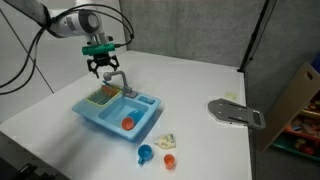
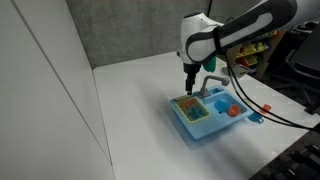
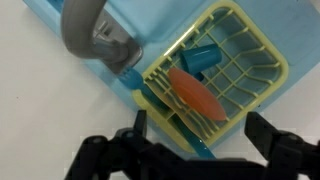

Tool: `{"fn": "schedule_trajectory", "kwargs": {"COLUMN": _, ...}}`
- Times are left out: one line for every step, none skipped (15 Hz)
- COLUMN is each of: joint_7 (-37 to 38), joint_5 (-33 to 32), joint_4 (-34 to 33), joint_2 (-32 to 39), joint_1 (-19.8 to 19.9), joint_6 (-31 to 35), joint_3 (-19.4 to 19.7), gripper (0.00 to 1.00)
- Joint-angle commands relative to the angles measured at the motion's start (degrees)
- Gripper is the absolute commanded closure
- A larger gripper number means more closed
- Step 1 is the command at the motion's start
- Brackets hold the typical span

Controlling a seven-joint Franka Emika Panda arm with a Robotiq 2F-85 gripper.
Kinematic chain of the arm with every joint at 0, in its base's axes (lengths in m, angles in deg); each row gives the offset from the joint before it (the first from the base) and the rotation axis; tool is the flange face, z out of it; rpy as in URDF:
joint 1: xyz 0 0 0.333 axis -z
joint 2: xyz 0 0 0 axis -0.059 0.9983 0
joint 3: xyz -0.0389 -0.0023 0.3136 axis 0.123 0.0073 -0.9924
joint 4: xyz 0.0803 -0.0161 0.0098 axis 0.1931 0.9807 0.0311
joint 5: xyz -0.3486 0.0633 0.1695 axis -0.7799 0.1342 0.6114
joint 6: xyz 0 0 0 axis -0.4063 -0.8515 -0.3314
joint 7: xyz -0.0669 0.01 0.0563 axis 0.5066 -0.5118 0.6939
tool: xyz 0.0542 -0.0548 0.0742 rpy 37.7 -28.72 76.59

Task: Remove the orange plate from the dying rack and put it in the sink

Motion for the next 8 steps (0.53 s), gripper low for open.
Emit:
{"fn": "schedule_trajectory", "kwargs": {"joint_7": -2.0, "joint_5": 1.1, "joint_4": -2.2, "joint_2": 0.7, "joint_1": 1.1, "joint_6": 0.1, "joint_3": -1.8, "gripper": 0.0}}
{"fn": "schedule_trajectory", "kwargs": {"joint_7": -0.6, "joint_5": 0.0, "joint_4": -0.5, "joint_2": 0.6, "joint_1": 0.4, "joint_6": 0.8, "joint_3": -0.8, "gripper": 0.0}}
{"fn": "schedule_trajectory", "kwargs": {"joint_7": -0.6, "joint_5": 0.1, "joint_4": -0.7, "joint_2": 0.6, "joint_1": 0.4, "joint_6": 0.8, "joint_3": -1.0, "gripper": 0.0}}
{"fn": "schedule_trajectory", "kwargs": {"joint_7": -0.6, "joint_5": 0.1, "joint_4": -1.0, "joint_2": 0.6, "joint_1": 0.4, "joint_6": 0.8, "joint_3": -1.1, "gripper": 0.0}}
{"fn": "schedule_trajectory", "kwargs": {"joint_7": -0.6, "joint_5": 0.1, "joint_4": -1.1, "joint_2": 0.6, "joint_1": 0.3, "joint_6": 0.8, "joint_3": -1.2, "gripper": 0.0}}
{"fn": "schedule_trajectory", "kwargs": {"joint_7": -0.6, "joint_5": 0.2, "joint_4": -1.2, "joint_2": 0.6, "joint_1": 0.3, "joint_6": 0.8, "joint_3": -1.2, "gripper": 0.0}}
{"fn": "schedule_trajectory", "kwargs": {"joint_7": -0.7, "joint_5": 0.3, "joint_4": -0.3, "joint_2": 0.2, "joint_1": 0.6, "joint_6": 1.7, "joint_3": -1.2, "gripper": 0.0}}
{"fn": "schedule_trajectory", "kwargs": {"joint_7": -1.0, "joint_5": 0.4, "joint_4": 0.2, "joint_2": 0.0, "joint_1": 0.9, "joint_6": 1.9, "joint_3": -1.3, "gripper": 0.0}}
